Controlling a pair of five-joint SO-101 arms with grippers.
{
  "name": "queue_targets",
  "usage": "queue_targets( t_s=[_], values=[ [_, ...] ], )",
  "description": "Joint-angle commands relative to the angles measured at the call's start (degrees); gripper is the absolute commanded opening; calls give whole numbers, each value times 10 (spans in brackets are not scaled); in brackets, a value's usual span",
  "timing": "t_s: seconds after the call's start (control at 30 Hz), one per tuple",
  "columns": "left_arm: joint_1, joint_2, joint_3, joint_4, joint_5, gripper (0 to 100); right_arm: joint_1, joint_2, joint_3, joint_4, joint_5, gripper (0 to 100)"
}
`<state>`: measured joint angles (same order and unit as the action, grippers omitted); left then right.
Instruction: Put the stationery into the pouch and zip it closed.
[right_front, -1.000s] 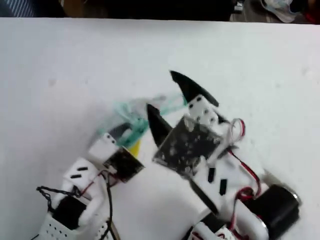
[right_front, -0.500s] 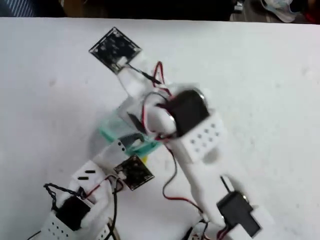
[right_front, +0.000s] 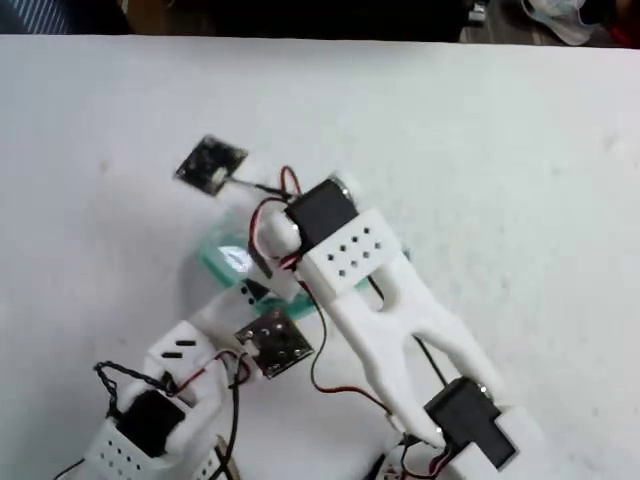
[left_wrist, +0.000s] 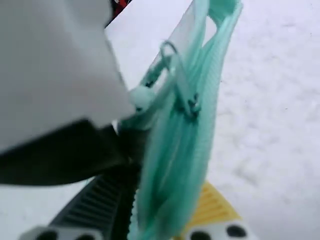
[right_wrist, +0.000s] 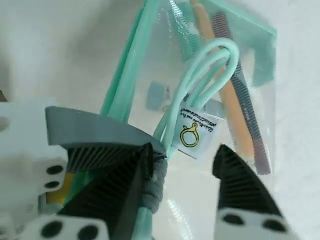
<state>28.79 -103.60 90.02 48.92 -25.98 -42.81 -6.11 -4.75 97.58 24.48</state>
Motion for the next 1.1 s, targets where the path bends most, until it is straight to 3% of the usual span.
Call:
queue_targets(
  t_s=[0.0,0.07,0.27,0.43,0.73,0.87,0.93,1.07],
  values=[
    [-23,-8,-12,-24,0,21,-12,-5,17,16,24,77],
    [-23,-8,-12,-24,0,21,-12,-7,13,16,35,9],
    [-23,-8,-12,-24,0,21,13,-9,-90,16,34,17],
    [-24,-8,-12,-24,0,21,44,-66,-190,15,-47,17],
    [-24,-8,-13,-24,1,21,46,-209,-158,14,-54,19],
    [-23,-8,-13,-24,22,21,21,-131,-111,14,-60,170],
    [-23,-8,-13,-24,24,21,19,-76,-116,14,-101,255],
    [-24,-8,-12,-24,25,21,18,22,-142,15,-118,253]
  ],
)
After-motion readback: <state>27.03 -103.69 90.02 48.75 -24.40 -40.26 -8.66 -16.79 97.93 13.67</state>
